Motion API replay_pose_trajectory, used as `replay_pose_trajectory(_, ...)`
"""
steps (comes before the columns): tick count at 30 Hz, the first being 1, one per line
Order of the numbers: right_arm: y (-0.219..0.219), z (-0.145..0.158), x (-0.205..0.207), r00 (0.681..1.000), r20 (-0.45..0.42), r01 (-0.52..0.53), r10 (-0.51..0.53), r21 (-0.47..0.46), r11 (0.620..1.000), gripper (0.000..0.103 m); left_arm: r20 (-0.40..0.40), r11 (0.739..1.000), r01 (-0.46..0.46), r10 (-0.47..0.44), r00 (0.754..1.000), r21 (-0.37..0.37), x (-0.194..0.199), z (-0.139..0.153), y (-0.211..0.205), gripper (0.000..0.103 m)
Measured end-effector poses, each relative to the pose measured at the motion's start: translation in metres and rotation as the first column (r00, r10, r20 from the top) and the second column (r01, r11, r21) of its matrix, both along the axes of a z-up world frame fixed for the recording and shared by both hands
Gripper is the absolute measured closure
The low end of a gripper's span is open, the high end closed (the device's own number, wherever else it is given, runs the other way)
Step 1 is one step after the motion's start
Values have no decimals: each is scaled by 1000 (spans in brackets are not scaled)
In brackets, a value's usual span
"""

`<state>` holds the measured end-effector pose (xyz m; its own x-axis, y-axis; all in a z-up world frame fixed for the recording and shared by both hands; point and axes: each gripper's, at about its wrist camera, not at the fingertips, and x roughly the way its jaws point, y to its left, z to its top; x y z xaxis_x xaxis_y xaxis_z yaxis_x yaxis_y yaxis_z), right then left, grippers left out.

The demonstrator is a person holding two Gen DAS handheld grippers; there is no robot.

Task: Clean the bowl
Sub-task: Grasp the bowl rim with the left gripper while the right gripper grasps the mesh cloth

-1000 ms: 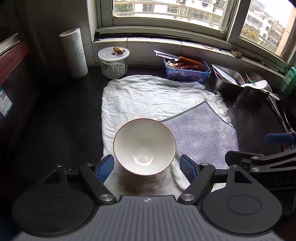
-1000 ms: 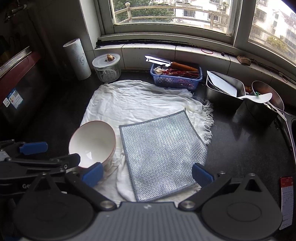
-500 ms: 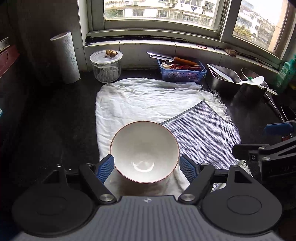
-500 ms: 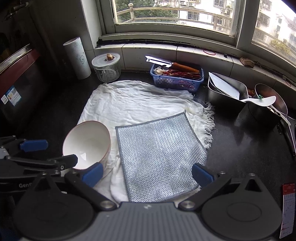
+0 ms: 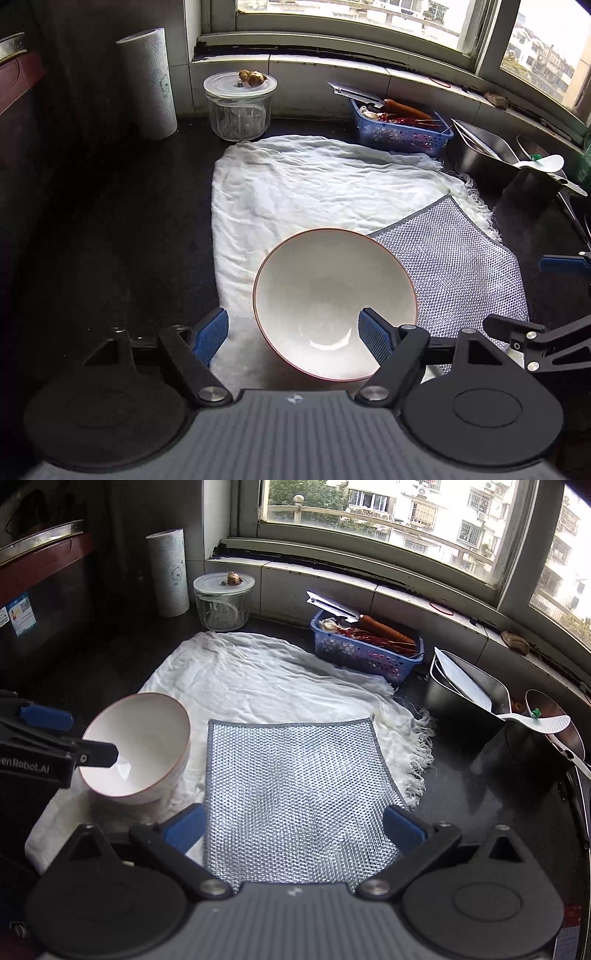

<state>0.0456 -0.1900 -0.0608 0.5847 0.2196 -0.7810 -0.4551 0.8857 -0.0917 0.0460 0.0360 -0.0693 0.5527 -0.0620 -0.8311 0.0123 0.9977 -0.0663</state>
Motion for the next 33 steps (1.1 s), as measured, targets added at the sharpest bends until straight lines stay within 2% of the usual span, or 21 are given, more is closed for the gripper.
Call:
replay_pose_trajectory(2,5,-11,2,999,-20,-35,35,-21,999,18,-18,1000,-5,5,1000,-17,4,-4,4,25)
replay_pose_trajectory(4,9,-23,6,998,-40,-49,47,-49,998,24,-35,1000,-15,14,999,-25,8,-11,8,25)
replay_pose_trajectory(6,9,-32,10,998,-42,-44,42,-61,997,24,-46,1000,-16,15,999,-26,11,-16,11,30)
replay_pose_trajectory(8,7,-38,17,998,-50,-32,29,-63,997,25,-68,999,-17,14,998,-36,15,-22,13,41)
replay_pose_trajectory(10,4,-42,23,998,-53,-20,17,-64,998,25,-90,999,-21,17,996,-46,18,-28,15,45)
replay_pose_trajectory(19,-3,-60,46,997,-77,-2,-5,-81,997,22,-114,998,-16,9,993,-62,25,-35,15,46)
replay_pose_trajectory(22,-8,-62,53,995,-97,11,-15,-43,999,22,-119,998,-15,7,993,-67,26,-37,15,46)
replay_pose_trajectory(26,-11,-62,56,992,-128,6,-6,2,1000,32,-122,997,-15,6,993,-74,28,-38,13,45)
replay_pose_trajectory(30,-12,-61,56,990,-143,0,4,23,1000,35,-115,997,-15,6,993,-80,29,-36,12,46)
replay_pose_trajectory(31,-12,-60,56,990,-142,-6,10,26,1000,45,-114,997,-16,6,993,-79,29,-36,12,46)
replay_pose_trajectory(32,-11,-59,55,990,-140,-13,17,28,1000,61,-113,997,-15,6,994,-80,29,-36,12,46)
replay_pose_trajectory(33,-11,-58,54,990,-138,-22,26,29,999,69,-113,997,-15,6,994,-81,29,-36,12,46)
